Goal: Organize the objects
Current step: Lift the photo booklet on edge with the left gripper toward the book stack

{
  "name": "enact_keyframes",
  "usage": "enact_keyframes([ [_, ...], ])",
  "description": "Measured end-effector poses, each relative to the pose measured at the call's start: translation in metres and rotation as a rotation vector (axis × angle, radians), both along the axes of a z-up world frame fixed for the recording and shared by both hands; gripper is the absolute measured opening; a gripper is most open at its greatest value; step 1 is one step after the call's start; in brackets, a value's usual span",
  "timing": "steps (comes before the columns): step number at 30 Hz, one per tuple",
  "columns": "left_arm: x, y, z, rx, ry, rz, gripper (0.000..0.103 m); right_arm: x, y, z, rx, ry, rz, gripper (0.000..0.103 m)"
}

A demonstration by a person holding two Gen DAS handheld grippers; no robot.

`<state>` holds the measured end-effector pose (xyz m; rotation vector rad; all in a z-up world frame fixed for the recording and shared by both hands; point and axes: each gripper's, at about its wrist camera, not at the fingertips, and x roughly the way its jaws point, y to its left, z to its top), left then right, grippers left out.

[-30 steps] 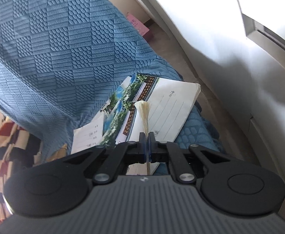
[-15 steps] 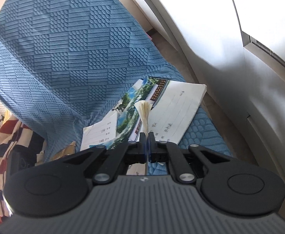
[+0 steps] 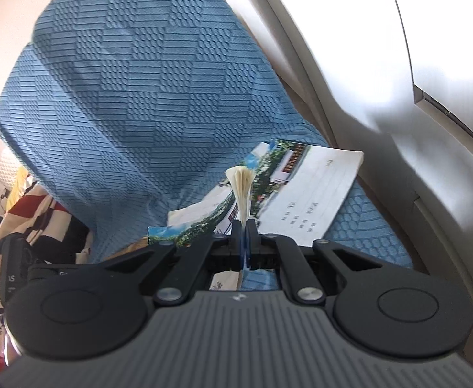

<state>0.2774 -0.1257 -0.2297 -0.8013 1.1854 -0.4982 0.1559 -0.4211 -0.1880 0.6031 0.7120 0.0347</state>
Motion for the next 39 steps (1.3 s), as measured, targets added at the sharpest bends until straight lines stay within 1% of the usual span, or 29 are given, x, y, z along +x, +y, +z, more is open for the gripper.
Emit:
enact_keyframes([
  [5, -0.010, 0.017, 0.023, 0.004, -0.025, 0.012, 0.008, -0.009, 0.018, 0.016, -0.005, -0.023, 0.007, 0.004],
  [10, -0.014, 0.033, 0.058, 0.032, -0.074, 0.016, 0.009, -0.015, 0.035, 0.035, 0.001, -0.051, 0.018, 0.004],
  [14, -0.015, 0.049, 0.081, 0.048, -0.106, 0.029, 0.009, -0.014, 0.051, 0.053, -0.003, -0.083, 0.030, 0.004],
  [19, -0.014, 0.076, 0.101, 0.040, -0.119, 0.059, 0.009, -0.008, 0.069, 0.073, 0.000, -0.126, 0.052, 0.005],
  [25, -0.015, 0.112, 0.116, 0.055, -0.146, 0.086, 0.009, -0.002, 0.099, 0.086, 0.003, -0.179, 0.091, 0.005],
  [27, -0.017, 0.125, 0.117, 0.053, -0.151, 0.100, 0.009, -0.001, 0.110, 0.089, 0.012, -0.189, 0.103, 0.005],
  [30, -0.021, 0.147, 0.118, 0.041, -0.158, 0.122, 0.009, 0.000, 0.129, 0.092, -0.003, -0.203, 0.126, 0.005],
  [35, -0.027, 0.182, 0.119, 0.026, -0.171, 0.152, 0.009, 0.004, 0.161, 0.093, -0.024, -0.202, 0.152, 0.005],
  [39, -0.035, 0.206, 0.117, 0.021, -0.177, 0.175, 0.009, 0.007, 0.184, 0.087, -0.023, -0.187, 0.160, 0.005],
])
